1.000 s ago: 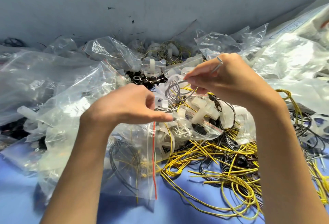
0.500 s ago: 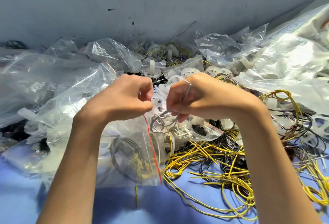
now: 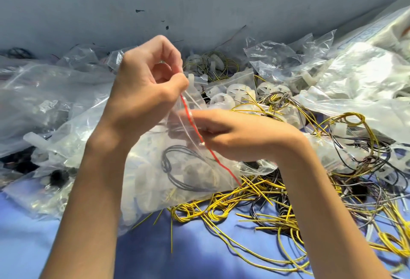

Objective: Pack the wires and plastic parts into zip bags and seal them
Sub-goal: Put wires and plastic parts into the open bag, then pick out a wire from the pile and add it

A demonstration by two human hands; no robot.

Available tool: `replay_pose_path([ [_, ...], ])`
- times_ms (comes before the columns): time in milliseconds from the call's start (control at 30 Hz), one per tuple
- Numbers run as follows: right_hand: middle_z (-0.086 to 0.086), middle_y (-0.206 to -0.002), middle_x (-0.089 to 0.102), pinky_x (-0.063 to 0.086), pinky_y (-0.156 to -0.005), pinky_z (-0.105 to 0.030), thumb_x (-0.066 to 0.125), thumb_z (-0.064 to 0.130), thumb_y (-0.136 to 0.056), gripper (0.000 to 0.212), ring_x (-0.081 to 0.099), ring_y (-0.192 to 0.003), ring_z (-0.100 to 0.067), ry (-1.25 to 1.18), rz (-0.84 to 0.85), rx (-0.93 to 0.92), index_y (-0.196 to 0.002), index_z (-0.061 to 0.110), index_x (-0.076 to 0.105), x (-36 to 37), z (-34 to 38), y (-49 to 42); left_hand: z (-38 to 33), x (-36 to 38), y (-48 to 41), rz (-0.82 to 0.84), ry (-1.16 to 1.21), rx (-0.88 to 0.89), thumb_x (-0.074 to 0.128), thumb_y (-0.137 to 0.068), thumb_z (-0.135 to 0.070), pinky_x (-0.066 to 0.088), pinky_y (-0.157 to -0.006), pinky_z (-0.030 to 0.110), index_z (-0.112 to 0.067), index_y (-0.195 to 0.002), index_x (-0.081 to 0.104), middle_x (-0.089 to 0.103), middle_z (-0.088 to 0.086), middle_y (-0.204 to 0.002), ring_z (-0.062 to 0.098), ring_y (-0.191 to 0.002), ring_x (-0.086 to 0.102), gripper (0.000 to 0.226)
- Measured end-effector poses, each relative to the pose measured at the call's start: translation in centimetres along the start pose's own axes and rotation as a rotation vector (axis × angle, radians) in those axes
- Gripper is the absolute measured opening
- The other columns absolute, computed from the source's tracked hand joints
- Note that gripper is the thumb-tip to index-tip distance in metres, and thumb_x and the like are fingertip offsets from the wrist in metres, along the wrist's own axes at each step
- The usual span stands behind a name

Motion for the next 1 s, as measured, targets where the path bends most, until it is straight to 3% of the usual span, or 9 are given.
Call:
replay_pose_path([
  [133, -0.019, -0.134, 0.054, 0.037, -0.102, -0.042, 0.041, 0.008, -0.098, 0.041, 0.047, -0.125, -0.032, 0.110, 0.127, 0.023, -0.139, 0.008, 0.042, 1.3, -0.3, -0.1, -0.4, 0.5, 0.1, -0.011, -0.019, 0.006, 0.051, -0.066, -0.006, 0.042, -0.057, 0.051, -0.024, -0.064, 0.044, 0.045, 0.013, -0.068, 0.020, -0.059, 0.039, 0.019],
  [233, -0.013, -0.121, 0.065, 0.044, -0.091, -0.039, 0.048, 0.008, -0.096, 0.041, 0.058, -0.113, -0.027, 0.140, 0.113, 0.019, -0.136, 0.019, 0.052, 0.9, 0.0, 0.0, -0.3, 0.9, 0.2, -0.013, -0.049, -0.003, 0.051, -0.066, -0.007, 0.042, -0.056, 0.044, -0.025, -0.063, 0.045, 0.049, 0.012, -0.067, 0.019, -0.059, 0.044, 0.019],
  [300, -0.011, -0.112, 0.069, 0.049, -0.088, -0.042, 0.049, 0.000, -0.090, 0.043, 0.063, -0.106, -0.026, 0.108, 0.061, 0.039, -0.127, 0.020, 0.060, 0.2, 0.0, 0.3, 0.2, 0.9, 0.1, -0.029, -0.095, -0.022, 0.051, -0.065, -0.011, 0.040, -0.056, 0.033, -0.026, -0.062, 0.045, 0.052, 0.006, -0.065, 0.016, -0.058, 0.047, 0.016],
  [367, -0.011, -0.095, 0.072, 0.053, -0.081, -0.045, 0.049, -0.003, -0.085, 0.033, 0.066, -0.092, -0.027, 0.064, -0.019, 0.023, -0.105, 0.016, 0.068, -0.6, 0.1, 0.6, 1.1, 0.4, -0.2, -0.061, -0.153, -0.067, 0.050, -0.065, -0.014, 0.038, -0.057, 0.027, -0.025, -0.061, 0.047, 0.054, 0.002, -0.065, 0.014, -0.057, 0.048, 0.012],
  [433, -0.004, -0.075, 0.068, 0.053, -0.066, -0.037, 0.053, 0.003, -0.081, 0.018, 0.064, -0.072, -0.017, 0.085, -0.138, 0.029, -0.081, 0.017, 0.065, -1.8, -0.4, 0.9, 2.3, -0.6, -0.5, -0.108, -0.213, -0.111, 0.048, -0.065, -0.014, 0.037, -0.056, 0.022, -0.026, -0.061, 0.048, 0.055, -0.007, -0.062, 0.009, -0.055, 0.047, 0.012],
  [500, -0.001, -0.066, 0.065, 0.048, -0.056, -0.031, 0.054, 0.012, -0.079, 0.012, 0.056, -0.057, -0.008, 0.108, -0.193, 0.112, -0.073, 0.017, 0.063, -2.6, -1.1, 1.3, 3.4, -2.0, -0.7, -0.191, -0.279, -0.137, 0.046, -0.066, -0.012, 0.034, -0.051, 0.015, -0.027, -0.060, 0.050, 0.054, -0.015, -0.054, -0.001, -0.048, 0.044, 0.017],
  [700, 0.007, -0.069, 0.073, 0.056, -0.076, -0.029, 0.061, 0.011, -0.082, 0.013, 0.068, -0.060, 0.000, 0.228, 0.303, 0.446, -0.082, 0.012, 0.073, 0.7, -3.9, 1.9, 5.0, -5.6, -0.5, -0.403, -0.474, -0.203, 0.040, -0.067, -0.011, 0.033, -0.061, 0.020, -0.024, -0.064, 0.056, 0.051, -0.014, -0.056, -0.005, -0.048, 0.046, 0.021],
  [833, -0.003, -0.090, 0.075, 0.057, -0.083, -0.030, 0.070, 0.012, -0.082, 0.018, 0.068, -0.062, -0.006, 0.204, 0.471, 0.569, -0.098, 0.004, 0.071, 4.4, -4.9, 0.9, 4.8, -5.1, -0.6, -0.366, -0.438, -0.201, 0.044, -0.066, -0.012, 0.035, -0.058, 0.017, -0.028, -0.058, 0.053, 0.053, -0.014, -0.057, -0.008, -0.047, 0.046, 0.020],
  [1000, -0.013, -0.091, 0.075, 0.057, -0.081, -0.031, 0.074, 0.005, -0.078, 0.022, 0.066, -0.062, -0.005, 0.188, 0.528, 0.604, -0.099, -0.002, 0.069, 5.9, -5.9, 0.5, 4.7, -4.4, -0.6, -0.323, -0.449, -0.181, 0.050, -0.073, -0.008, 0.034, -0.053, 0.018, -0.028, -0.058, 0.053, 0.052, -0.014, -0.056, -0.006, -0.046, 0.046, 0.024],
])
Point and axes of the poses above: each hand's wrist, its own y-axis away from the middle knuckle, its own x-axis out of the palm, z = x × y, the point moved 4 cm from there along -y, towards the middle knuckle
